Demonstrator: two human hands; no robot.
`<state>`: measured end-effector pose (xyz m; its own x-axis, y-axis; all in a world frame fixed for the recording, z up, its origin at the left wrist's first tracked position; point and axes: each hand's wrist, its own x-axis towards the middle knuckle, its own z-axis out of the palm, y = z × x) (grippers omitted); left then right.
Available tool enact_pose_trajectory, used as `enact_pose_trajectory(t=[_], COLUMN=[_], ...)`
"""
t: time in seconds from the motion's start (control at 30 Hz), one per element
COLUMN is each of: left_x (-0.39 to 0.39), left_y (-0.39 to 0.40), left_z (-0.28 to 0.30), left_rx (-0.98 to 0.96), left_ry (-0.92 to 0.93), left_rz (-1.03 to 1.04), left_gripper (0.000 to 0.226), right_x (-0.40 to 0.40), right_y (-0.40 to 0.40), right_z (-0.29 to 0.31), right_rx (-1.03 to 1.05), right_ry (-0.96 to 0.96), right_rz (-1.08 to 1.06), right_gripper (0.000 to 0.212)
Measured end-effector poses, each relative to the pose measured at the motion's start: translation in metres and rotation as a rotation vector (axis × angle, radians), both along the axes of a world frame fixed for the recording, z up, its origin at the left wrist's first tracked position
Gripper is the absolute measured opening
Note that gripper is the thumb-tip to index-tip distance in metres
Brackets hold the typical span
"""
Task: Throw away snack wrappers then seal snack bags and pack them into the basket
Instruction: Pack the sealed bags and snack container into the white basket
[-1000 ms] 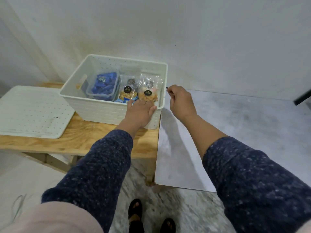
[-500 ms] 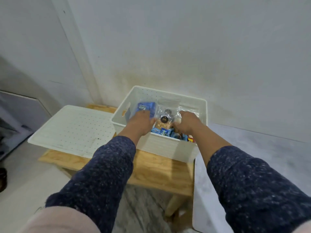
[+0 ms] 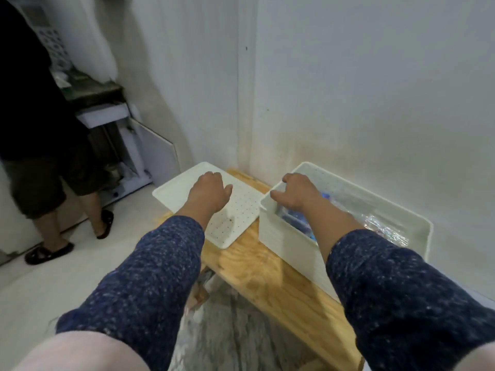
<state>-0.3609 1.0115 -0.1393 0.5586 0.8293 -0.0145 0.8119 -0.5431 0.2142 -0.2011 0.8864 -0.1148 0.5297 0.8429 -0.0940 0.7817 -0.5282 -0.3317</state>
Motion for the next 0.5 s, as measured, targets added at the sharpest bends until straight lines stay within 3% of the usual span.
enact_pose_trajectory(t=[0.23,0.5], left_x=[-0.062,-0.059], left_y=[0.02,0.052], left_z=[-0.042,-0.151], left_rx=[-0.082,-0.339], left_ry=[-0.013,-0.044], left_rz=[0.242,0.328], left_gripper=[0.051,0.06], right_x=[-0.049,-0.065], right_y=[0.058,0.095], right_z=[-0.041,-0.162], right_rx=[0.031,-0.083], right_ry=[0.095,0.125], right_rz=[0.194,0.077], right_gripper=[0.06,0.056])
